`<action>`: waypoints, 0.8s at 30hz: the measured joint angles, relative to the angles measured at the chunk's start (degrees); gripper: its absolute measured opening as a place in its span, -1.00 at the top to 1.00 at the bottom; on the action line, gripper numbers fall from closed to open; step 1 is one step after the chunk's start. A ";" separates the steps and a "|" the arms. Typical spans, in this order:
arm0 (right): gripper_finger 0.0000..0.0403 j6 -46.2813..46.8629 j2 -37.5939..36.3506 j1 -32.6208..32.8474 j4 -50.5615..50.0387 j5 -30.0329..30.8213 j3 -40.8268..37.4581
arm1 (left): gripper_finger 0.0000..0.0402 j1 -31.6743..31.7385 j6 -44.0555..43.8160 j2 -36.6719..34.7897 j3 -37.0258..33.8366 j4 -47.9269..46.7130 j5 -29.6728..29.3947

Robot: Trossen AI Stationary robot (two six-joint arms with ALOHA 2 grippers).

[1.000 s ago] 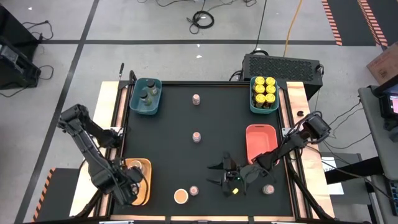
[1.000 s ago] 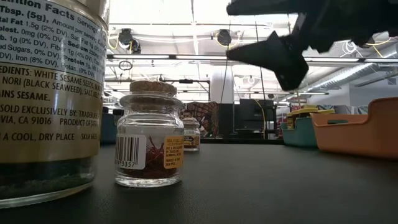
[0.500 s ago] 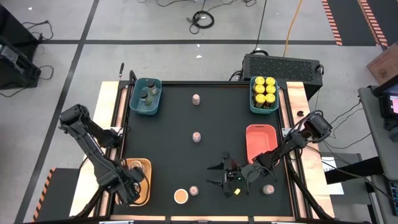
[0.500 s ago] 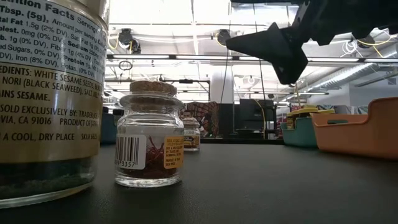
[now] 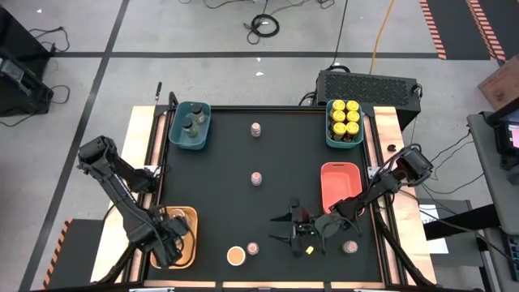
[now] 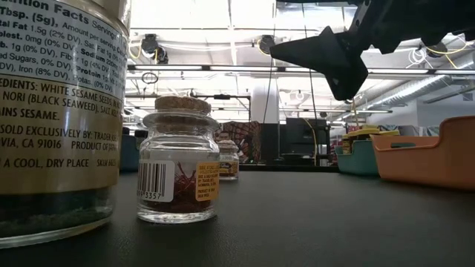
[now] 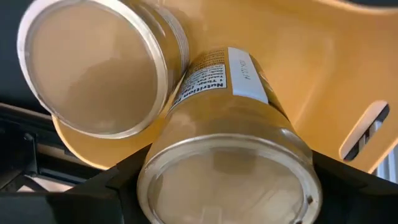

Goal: Sort spices by type
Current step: Put the gold spice bottle into the yellow bin

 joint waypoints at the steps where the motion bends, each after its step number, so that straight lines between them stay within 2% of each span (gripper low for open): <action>1: -0.29 0.00 0.00 0.00 0.01 0.00 0.00 | -0.48 0.00 -0.46 0.00 0.00 0.21 -0.20; 24: -0.29 -0.02 0.00 0.00 0.01 0.00 0.02 | -0.50 0.00 -3.12 0.00 0.02 1.26 0.56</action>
